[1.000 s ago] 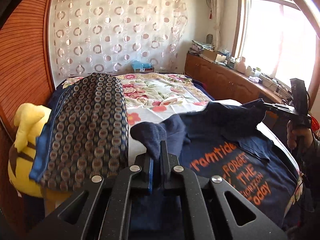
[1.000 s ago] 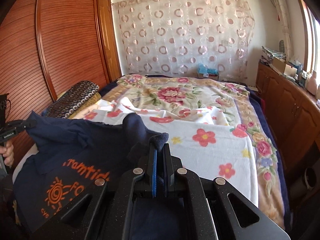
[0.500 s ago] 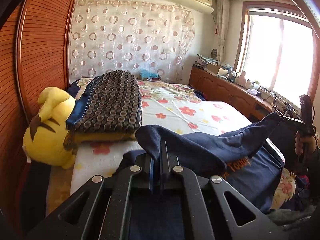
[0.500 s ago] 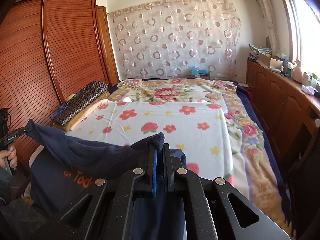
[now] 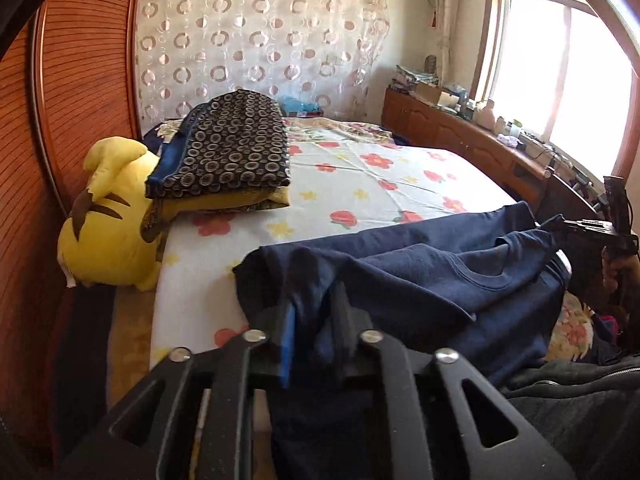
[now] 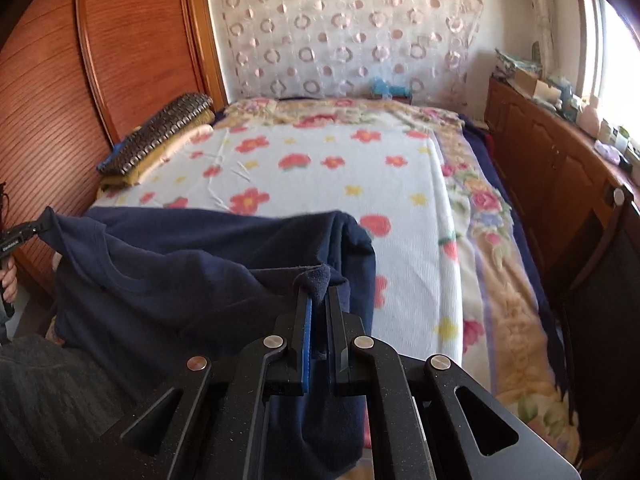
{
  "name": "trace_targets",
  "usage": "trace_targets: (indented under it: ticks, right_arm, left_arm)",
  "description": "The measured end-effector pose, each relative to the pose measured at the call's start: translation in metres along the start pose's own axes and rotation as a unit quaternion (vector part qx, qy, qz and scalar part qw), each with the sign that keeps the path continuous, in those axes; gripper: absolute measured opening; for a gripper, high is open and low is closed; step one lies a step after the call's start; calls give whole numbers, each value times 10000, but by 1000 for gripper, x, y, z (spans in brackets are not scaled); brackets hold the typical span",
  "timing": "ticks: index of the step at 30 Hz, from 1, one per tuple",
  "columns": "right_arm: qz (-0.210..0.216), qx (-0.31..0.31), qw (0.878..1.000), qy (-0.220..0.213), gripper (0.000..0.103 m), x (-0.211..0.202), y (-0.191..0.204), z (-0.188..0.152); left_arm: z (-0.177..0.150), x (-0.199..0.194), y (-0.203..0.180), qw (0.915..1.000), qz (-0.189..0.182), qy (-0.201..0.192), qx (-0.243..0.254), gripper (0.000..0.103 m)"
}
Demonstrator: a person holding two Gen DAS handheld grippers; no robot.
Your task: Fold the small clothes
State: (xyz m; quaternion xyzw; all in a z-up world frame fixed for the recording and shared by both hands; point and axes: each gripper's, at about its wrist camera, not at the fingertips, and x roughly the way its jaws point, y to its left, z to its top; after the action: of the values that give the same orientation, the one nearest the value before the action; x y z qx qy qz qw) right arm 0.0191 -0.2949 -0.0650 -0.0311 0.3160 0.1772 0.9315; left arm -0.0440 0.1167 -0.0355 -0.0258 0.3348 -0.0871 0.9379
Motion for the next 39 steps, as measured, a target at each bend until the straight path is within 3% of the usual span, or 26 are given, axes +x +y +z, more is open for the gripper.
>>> trace_targets:
  ticks: [5,6,7,15,18,23,29,34,39]
  right_arm:
    - [-84,13,9999,86,9,3,-1,11]
    - [-70,-12,10000,56,11,0,-1,12]
    - [-74,-40,10000,21,16,-4,-1,11]
    - [-383,-204,9990,-144,32,-9,-5,22]
    - [-387,-308,9984,-258,42,-2,-5,33]
    - [-186,-292,9990,-271,49,37,-6,49]
    - [-79,-317,9995,19,51,82,-3,47]
    - [-294,-357,9985,289,54,106,-4,47]
    - [-355,-279,9980,449,64,123,-14,44]
  left_arm:
    - [8,-12,10,9997,4,-219,-99,55]
    - [10,-13,12,9996,67,-275,-99,69]
    - [13,-14,15,9993,106,-338,-111,76]
    - [37,13,30,9990,266,-314,-144,78]
    - [44,32,36,9992,328,-169,-143,78]
    - [49,71,42,9990,389,232,1,78]
    - [39,104,46,9966,346,753,2,78]
    - [28,110,46,9951,271,955,-39,78]
    - [23,120,46,9932,228,1136,-108,78]
